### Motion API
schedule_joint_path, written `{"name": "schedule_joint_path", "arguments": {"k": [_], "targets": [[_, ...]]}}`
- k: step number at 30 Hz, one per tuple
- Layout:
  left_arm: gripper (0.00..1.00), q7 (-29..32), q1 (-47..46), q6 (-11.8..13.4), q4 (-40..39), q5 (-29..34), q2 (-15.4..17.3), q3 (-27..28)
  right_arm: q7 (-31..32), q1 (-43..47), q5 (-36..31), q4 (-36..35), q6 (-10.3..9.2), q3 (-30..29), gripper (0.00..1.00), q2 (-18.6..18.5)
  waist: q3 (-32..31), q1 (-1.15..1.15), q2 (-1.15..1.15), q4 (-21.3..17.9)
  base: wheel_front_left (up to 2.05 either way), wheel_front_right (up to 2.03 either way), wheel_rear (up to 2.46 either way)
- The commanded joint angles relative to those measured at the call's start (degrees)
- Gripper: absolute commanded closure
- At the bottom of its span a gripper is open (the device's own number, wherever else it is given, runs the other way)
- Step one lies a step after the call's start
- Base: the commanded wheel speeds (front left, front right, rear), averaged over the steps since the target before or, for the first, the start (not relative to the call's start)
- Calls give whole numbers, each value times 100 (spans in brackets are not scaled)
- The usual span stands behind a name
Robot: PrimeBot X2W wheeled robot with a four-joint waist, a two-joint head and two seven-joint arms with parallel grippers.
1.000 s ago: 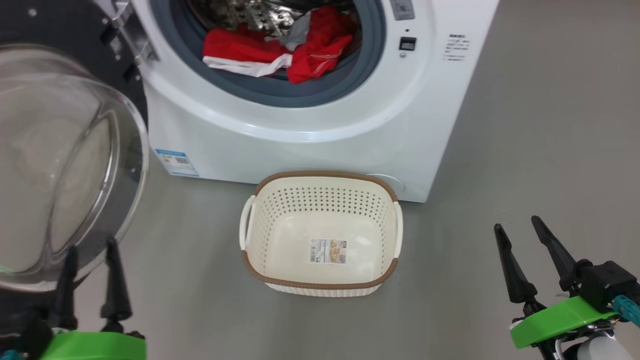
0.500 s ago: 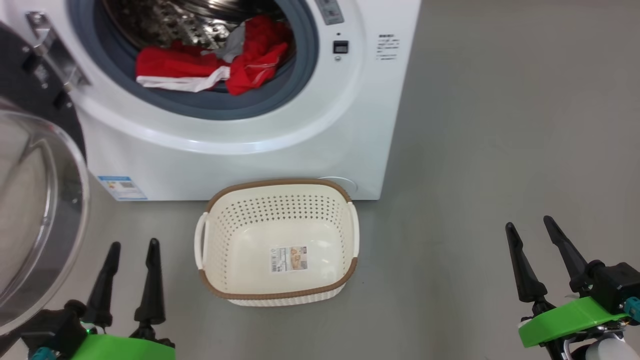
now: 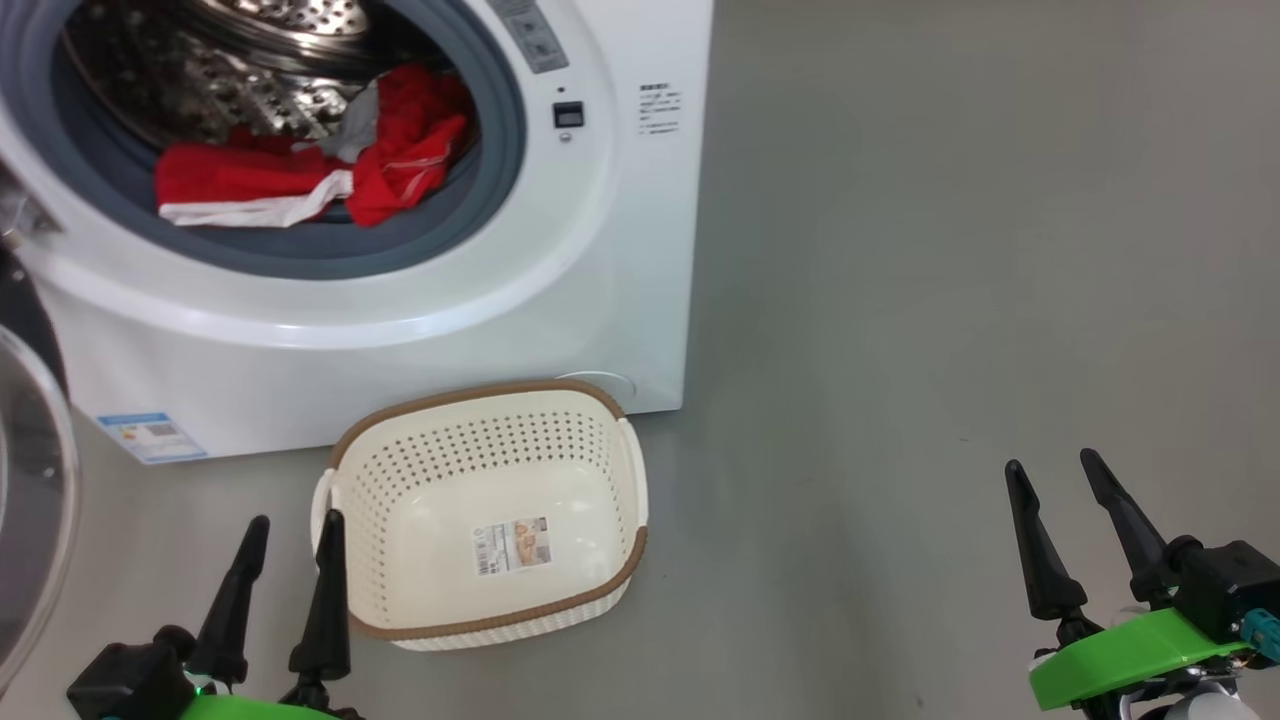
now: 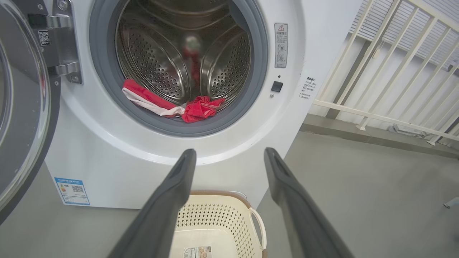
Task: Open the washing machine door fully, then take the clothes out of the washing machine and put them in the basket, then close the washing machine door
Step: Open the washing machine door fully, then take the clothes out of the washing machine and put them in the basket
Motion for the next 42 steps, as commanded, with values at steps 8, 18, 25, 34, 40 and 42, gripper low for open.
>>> {"name": "schedule_joint_path", "arguments": {"k": [8, 18, 25, 34, 40, 42], "targets": [[0, -28, -58, 9, -165, 34, 110, 207, -37, -35, 71, -178, 36, 16, 0, -38, 11, 0, 0, -233, 0, 0, 0], [0, -28, -118, 9, -198, 56, 100, 208, -37, -77, 65, -182, 36, -11, 0, -40, 57, 0, 0, -207, 0, 0, 0], [0, -28, -145, 9, -231, 71, 69, 229, -37, -100, 47, -185, 36, -1, 0, -67, 81, 0, 0, -159, 0, 0, 0], [0, -28, -181, 9, -252, 70, 68, 222, -37, -143, 25, -200, 36, 61, 0, -90, 101, 0, 0, -122, 30, -30, 0], [0, -28, -208, 9, -272, 69, 82, 207, -37, -152, 32, -215, 36, 77, 0, -99, 117, 0, 0, -106, 109, -109, 0], [0, -28, -211, 9, -269, 81, 87, 208, -37, -154, 30, -212, 36, 85, 0, -100, 122, 0, 0, -103, 115, -115, 0]]}}
